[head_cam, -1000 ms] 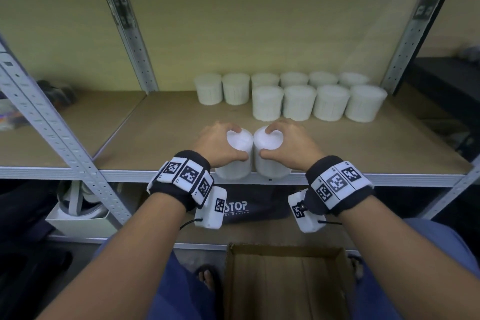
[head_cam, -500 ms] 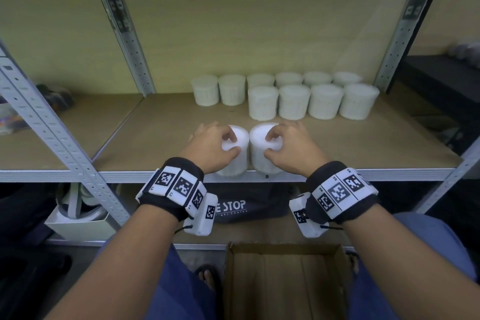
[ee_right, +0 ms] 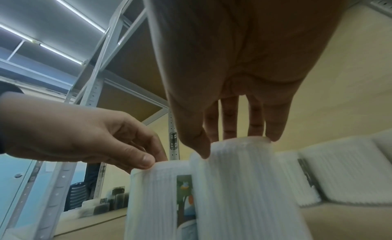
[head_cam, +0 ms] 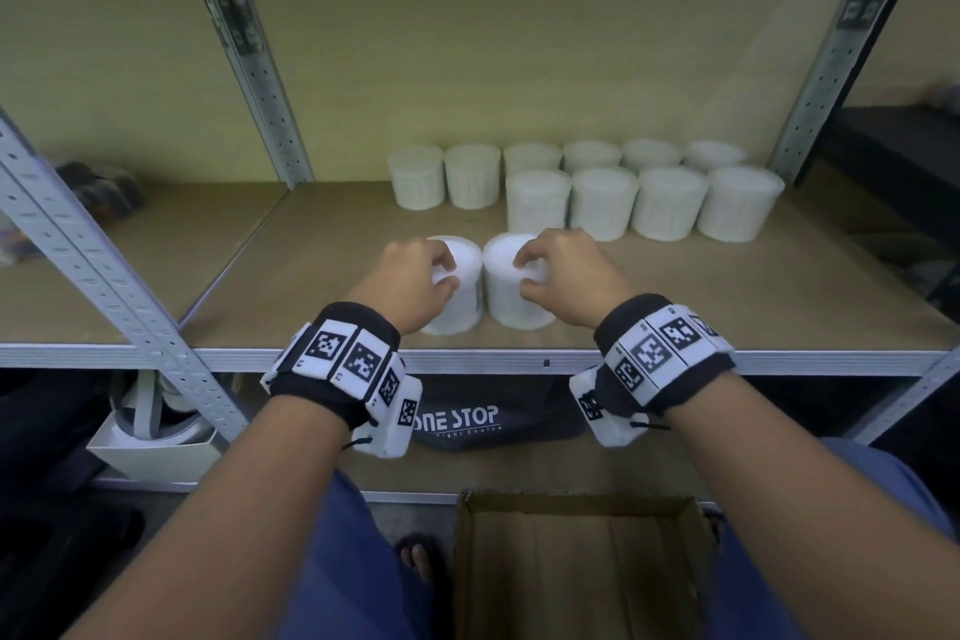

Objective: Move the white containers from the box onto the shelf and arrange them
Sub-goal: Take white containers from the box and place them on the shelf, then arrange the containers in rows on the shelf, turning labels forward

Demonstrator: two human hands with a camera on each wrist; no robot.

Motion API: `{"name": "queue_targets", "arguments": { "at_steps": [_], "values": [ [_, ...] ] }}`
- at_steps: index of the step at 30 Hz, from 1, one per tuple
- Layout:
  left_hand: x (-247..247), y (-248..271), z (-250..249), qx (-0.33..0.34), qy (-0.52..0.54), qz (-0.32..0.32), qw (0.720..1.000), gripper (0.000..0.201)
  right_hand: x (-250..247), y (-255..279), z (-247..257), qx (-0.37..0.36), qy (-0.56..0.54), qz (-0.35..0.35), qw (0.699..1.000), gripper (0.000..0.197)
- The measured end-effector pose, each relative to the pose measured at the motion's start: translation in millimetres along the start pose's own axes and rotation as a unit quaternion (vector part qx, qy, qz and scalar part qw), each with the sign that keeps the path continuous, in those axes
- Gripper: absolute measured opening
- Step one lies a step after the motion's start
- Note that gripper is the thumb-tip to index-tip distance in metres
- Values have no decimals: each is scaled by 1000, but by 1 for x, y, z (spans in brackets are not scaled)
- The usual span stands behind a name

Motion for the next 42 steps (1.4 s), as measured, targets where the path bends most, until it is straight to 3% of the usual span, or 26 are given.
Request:
{"name": "queue_targets", "arguments": {
  "at_steps": [12,24,42],
  "values": [
    [9,-66,47,-53,13,0,999,24,23,-81,6,-15,9,17,1000,35],
    [16,-121,76,-78,34,-46,995,24,37,-148,-1,-30,-2,10,1000,34],
    [25,-156,88,-63,42,-45,996,21,49,-179,-9,-34,-6,10,999,37]
  ]
}}
Point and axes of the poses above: each hand's wrist, its own y-axis away from the middle knuckle, its own x-axis out of the palm, z = x × y, the point moved 7 cm from there along -y, towards the middle knuckle, and after that the axes turned 12 degrees about -y, right-handed, at the moved point
